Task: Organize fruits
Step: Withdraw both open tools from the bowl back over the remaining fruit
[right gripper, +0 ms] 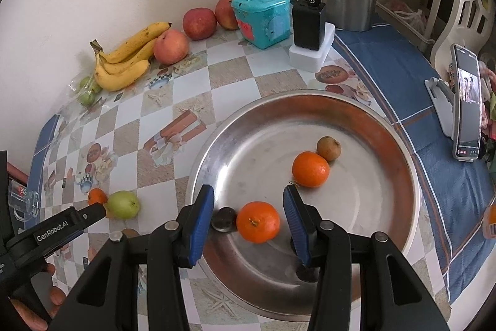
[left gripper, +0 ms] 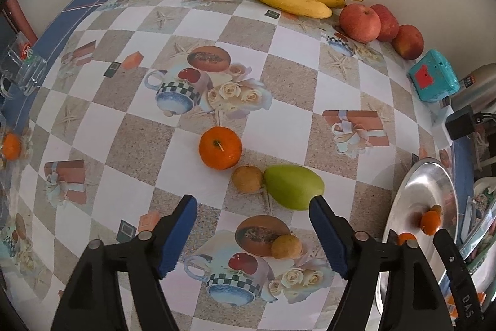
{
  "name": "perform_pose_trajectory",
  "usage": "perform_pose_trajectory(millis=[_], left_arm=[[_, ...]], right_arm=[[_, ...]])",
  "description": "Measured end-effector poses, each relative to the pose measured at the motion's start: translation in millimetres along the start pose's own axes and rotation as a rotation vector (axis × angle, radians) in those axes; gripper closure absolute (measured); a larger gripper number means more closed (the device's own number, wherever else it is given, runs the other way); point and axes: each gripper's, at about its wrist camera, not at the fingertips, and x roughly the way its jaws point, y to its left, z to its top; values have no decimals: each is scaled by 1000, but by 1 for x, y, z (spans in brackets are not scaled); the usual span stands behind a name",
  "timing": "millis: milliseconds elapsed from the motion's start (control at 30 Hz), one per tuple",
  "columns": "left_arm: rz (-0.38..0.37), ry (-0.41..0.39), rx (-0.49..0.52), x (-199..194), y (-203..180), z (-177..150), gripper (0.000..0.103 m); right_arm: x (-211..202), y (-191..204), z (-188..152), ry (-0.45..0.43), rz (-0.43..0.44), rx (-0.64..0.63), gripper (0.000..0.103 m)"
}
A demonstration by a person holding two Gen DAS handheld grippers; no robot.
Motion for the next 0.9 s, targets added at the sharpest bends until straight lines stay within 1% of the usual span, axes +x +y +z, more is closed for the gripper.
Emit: perform_pose_trajectory(millis=[67,133,167,200,267,300,367,467,500,900], left_arm=[[6,4,0,1,1,0,22],[25,9,8,4,1,0,11],[39,8,13,5,1,0,2],[56,6,22,6,1,-1,0],[70,3,40,7,0,-1,0],[67,6,45,7,0,-2,0],[61,8,49,7,0,-2,0],[67,2,61,7,-2,-2,0],[68,0,64,6,-2,-3,0],[84,-1,71,8,-1,-2,0]], right_arm=[[2,-1,0,6,-10,0,47],[4,-1,-1,16,-23,-2,44],[5,-2,-1,20,-32,-4,40],[6,-2,-1,22,-40,-7,39],[7,-3,-2,23,-53,-13,38],[8,-3,-2,23,-59,-14,31],[8,-5,-2,20,-69,-13,23],[9,-7,-2,21,-75,-11,21],[9,-8,-2,20,-77,-11,17],[8,-2,-3,-6,-106,-59,16]])
